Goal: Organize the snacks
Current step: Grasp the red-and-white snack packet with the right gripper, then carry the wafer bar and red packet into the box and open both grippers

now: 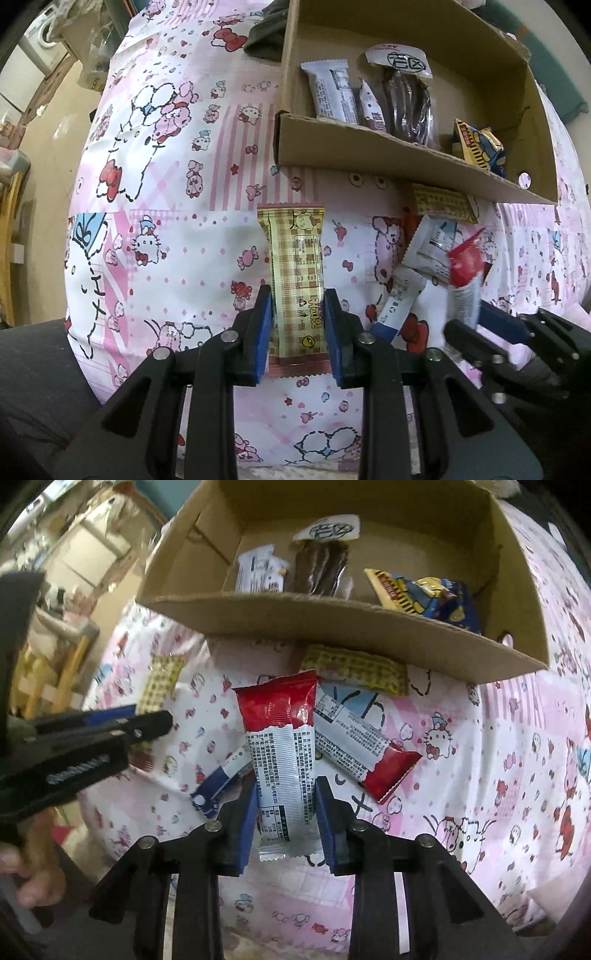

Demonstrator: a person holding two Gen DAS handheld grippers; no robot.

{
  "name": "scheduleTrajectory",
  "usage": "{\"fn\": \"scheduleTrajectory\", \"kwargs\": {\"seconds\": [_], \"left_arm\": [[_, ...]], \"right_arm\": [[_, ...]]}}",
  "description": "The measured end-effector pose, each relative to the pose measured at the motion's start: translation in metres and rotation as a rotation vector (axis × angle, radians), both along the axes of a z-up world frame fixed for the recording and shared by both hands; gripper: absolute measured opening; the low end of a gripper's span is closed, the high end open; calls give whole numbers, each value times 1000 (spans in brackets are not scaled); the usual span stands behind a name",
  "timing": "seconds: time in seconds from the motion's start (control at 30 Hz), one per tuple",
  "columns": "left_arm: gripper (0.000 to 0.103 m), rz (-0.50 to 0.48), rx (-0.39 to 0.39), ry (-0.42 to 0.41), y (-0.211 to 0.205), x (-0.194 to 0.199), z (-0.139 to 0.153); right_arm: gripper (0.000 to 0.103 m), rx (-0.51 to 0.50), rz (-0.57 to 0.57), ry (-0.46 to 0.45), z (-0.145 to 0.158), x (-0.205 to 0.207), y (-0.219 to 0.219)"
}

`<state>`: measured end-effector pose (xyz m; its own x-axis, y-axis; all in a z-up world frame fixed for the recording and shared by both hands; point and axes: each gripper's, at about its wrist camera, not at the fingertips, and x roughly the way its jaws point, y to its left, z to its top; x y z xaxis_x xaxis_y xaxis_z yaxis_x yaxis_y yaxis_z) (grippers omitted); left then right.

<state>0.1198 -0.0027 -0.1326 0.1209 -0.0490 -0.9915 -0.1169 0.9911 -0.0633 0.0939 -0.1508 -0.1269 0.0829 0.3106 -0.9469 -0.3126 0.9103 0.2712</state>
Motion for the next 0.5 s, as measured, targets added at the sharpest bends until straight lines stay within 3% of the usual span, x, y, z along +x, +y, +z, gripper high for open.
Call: {"fn": "scheduleTrajectory", "kwargs": {"seconds": [0.23, 0.37, 0.5], "left_arm": [[23, 6, 23, -33, 3, -3, 5], [23, 29, 41, -106, 5, -5, 21], [23, 52, 51, -201, 9, -7, 42]], "right_arm": [[32, 99, -57, -17, 22, 3, -20], [32, 154, -76, -53, 37, 2, -25], [32, 184, -99, -144, 57, 2, -32]]}}
